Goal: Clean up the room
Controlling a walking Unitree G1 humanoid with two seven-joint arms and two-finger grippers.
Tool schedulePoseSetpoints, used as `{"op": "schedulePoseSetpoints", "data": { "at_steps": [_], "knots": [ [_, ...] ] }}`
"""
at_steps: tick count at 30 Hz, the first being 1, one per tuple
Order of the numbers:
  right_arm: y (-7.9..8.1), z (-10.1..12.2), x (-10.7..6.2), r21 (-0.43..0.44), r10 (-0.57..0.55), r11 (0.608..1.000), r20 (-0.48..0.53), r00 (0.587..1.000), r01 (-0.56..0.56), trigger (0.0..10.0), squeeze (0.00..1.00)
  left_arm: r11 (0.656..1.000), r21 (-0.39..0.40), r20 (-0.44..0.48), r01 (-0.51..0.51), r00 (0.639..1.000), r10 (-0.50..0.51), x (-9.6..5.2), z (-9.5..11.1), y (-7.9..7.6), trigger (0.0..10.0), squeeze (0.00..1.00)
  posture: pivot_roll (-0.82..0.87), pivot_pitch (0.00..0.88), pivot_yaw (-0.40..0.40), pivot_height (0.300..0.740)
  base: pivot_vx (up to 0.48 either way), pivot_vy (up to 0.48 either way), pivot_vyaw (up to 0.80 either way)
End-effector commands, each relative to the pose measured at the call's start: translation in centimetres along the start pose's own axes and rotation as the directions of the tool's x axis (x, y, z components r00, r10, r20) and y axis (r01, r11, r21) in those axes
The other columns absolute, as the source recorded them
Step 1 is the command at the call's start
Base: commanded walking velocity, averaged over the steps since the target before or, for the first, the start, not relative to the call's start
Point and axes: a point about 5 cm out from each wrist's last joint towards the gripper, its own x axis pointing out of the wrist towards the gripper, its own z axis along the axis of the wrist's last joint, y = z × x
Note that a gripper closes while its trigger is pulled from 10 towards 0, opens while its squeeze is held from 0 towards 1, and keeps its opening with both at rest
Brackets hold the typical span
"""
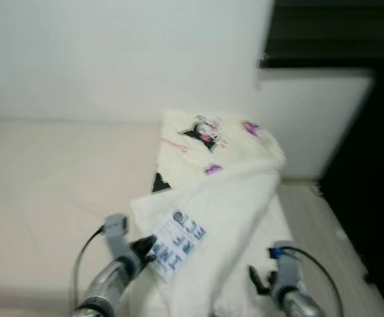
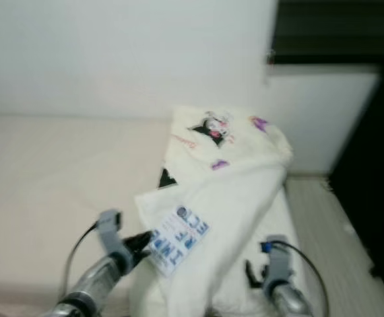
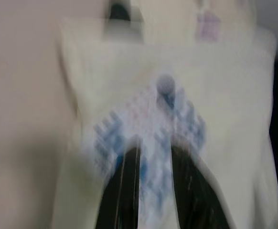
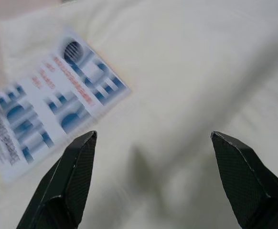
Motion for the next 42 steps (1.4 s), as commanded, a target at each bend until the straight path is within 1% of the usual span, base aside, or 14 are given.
{"op": "schedulePoseSetpoints", "data": {
  "at_steps": [1,2,4,7,11,16,19,24,28,30,33,37,39,42],
  "knots": [
    [-1.3,-1.6,-0.9,-0.029,-0.042,0.999,-0.079,0.996,0.039,10.0,0.00,0.999,-0.009,-0.020,0.045,0.999,-0.046,0.4,-0.6,-1.1,10.0,0.00,-0.03,0.000,0.022,0.740,0.000,0.000,0.00],
    [-1.5,-1.9,-1.0,-0.061,-0.054,0.997,-0.110,0.993,0.047,10.0,0.00,0.999,-0.004,-0.028,0.044,0.999,-0.044,0.3,-0.7,-1.1,10.0,0.00,-0.03,0.000,0.022,0.740,0.000,0.000,0.00],
    [-1.6,-2.1,-1.1,-0.080,-0.067,0.995,-0.130,0.989,0.057,10.0,0.00,0.999,0.003,-0.039,0.043,0.998,-0.043,0.3,-0.9,-1.1,10.0,0.00,-0.03,0.000,0.023,0.740,0.000,0.000,0.00],
    [-2.2,-2.5,-1.5,-0.059,-0.102,0.994,-0.148,0.984,0.094,10.0,0.00,0.998,0.017,-0.077,0.060,0.995,-0.059,0.1,-1.5,-1.0,10.0,0.00,-0.03,0.000,0.024,0.740,0.000,0.000,0.00],
    [-2.6,-2.8,-1.7,-0.028,-0.128,0.992,-0.151,0.980,0.125,10.0,0.00,0.997,0.012,-0.111,0.077,0.991,-0.075,-0.2,-2.0,-0.8,10.0,0.00,-0.03,0.002,0.025,0.740,0.000,0.000,0.00],
    [-2.8,-2.9,-1.9,-0.011,-0.143,0.990,-0.150,0.978,0.143,10.0,0.00,0.999,0.014,-0.147,0.053,0.988,-0.050,-0.7,-2.4,0.0,10.0,0.00,-0.03,0.007,0.026,0.740,0.000,0.000,0.00],
    [-3.0,-3.0,-1.9,-0.004,-0.163,0.986,-0.154,0.975,0.164,10.0,0.00,1.000,0.027,-0.194,0.013,0.981,-0.007,-1.2,-2.8,1.0,10.0,0.00,-0.03,0.010,0.029,0.740,-0.320,0.000,0.00],
    [-3.0,-2.8,-1.9,-0.002,-0.167,0.986,-0.152,0.974,0.169,10.0,0.00,1.000,0.029,-0.184,-0.006,0.983,0.011,-1.3,-2.8,1.2,10.0,0.00,-0.03,0.010,0.029,0.740,-0.457,0.000,0.00],
    [-3.1,-2.7,-1.8,0.000,-0.175,0.984,-0.150,0.973,0.177,10.0,0.00,0.999,0.025,-0.176,-0.020,0.984,0.024,-1.3,-2.7,1.3,10.0,0.00,-0.03,0.010,0.029,0.740,0.000,0.000,0.00],
    [-3.2,-2.7,-1.8,-0.001,-0.180,0.983,-0.151,0.972,0.182,10.0,0.00,0.999,0.032,-0.188,-0.017,0.982,0.023,-1.2,-2.8,1.2,10.0,0.00,-0.03,0.011,0.025,0.740,0.000,0.000,0.00],
    [-3.3,-2.6,-1.8,-0.001,-0.184,0.983,-0.150,0.971,0.186,10.0,0.00,0.999,0.051,-0.212,-0.004,0.977,0.015,-1.1,-3.0,0.9,10.0,0.00,-0.03,0.011,0.025,0.740,-0.427,0.000,0.00],
    [-3.4,-2.6,-1.8,0.002,-0.191,0.981,-0.150,0.970,0.193,10.0,0.00,0.999,0.051,-0.201,-0.002,0.979,0.012,-1.0,-3.0,0.7,10.0,0.00,-0.03,0.009,0.024,0.740,-0.480,0.000,0.00],
    [-3.4,-2.6,-1.8,0.000,-0.192,0.981,-0.150,0.970,0.194,10.0,0.00,0.999,0.049,-0.184,-0.020,0.983,0.029,-1.0,-2.8,0.8,10.0,0.00,-0.03,0.009,0.024,0.740,0.000,0.000,0.00],
    [-3.5,-2.5,-1.8,-0.003,-0.197,0.980,-0.150,0.969,0.199,10.0,0.00,0.999,0.050,-0.182,-0.017,0.983,0.026,-0.9,-2.8,0.7,10.0,0.00,-0.03,0.008,0.022,0.740,0.000,0.000,0.00]
  ]
}}
